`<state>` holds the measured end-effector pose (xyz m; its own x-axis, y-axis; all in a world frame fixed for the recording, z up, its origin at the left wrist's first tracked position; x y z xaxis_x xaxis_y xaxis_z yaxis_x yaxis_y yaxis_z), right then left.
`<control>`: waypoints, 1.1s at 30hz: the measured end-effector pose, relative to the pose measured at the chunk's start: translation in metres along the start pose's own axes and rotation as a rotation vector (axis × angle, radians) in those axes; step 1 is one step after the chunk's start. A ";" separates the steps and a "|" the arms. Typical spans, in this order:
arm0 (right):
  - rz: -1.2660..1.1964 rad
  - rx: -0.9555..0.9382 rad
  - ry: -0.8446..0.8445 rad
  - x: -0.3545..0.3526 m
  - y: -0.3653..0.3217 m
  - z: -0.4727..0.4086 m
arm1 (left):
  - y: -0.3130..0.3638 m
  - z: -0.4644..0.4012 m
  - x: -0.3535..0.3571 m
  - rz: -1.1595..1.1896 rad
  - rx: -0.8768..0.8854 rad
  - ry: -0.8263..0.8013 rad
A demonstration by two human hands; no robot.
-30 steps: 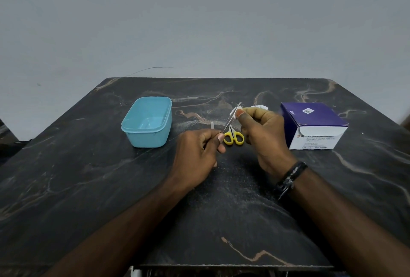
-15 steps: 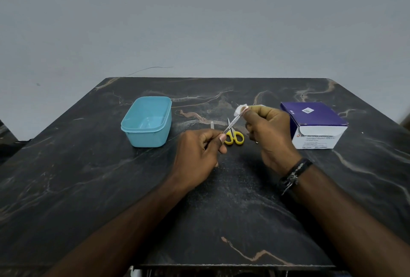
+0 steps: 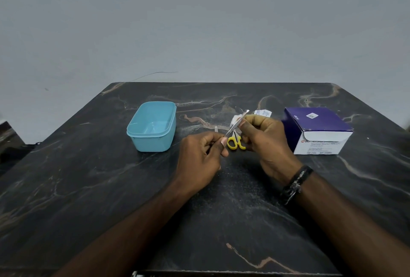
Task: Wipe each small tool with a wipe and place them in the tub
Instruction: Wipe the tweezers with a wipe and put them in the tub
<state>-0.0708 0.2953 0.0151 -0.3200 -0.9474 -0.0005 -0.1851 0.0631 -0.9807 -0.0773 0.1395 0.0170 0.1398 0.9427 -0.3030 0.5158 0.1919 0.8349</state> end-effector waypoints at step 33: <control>0.011 -0.202 0.102 -0.014 -0.029 0.002 | -0.013 -0.005 -0.019 0.415 -0.233 0.185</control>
<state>-0.0587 0.3064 0.0426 -0.4138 -0.9102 0.0193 -0.3600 0.1442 -0.9218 -0.0906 0.1208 0.0144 0.1300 0.9808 0.1450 0.2430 -0.1733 0.9544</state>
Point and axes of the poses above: each hand's wrist, its own z-axis away from the middle knuckle, its own x-axis out of the palm, y = z × x, the point moved 10 cm from there along -z, towards the middle knuckle, and after that the axes turned 1 degree about z, right-handed, at the moved point
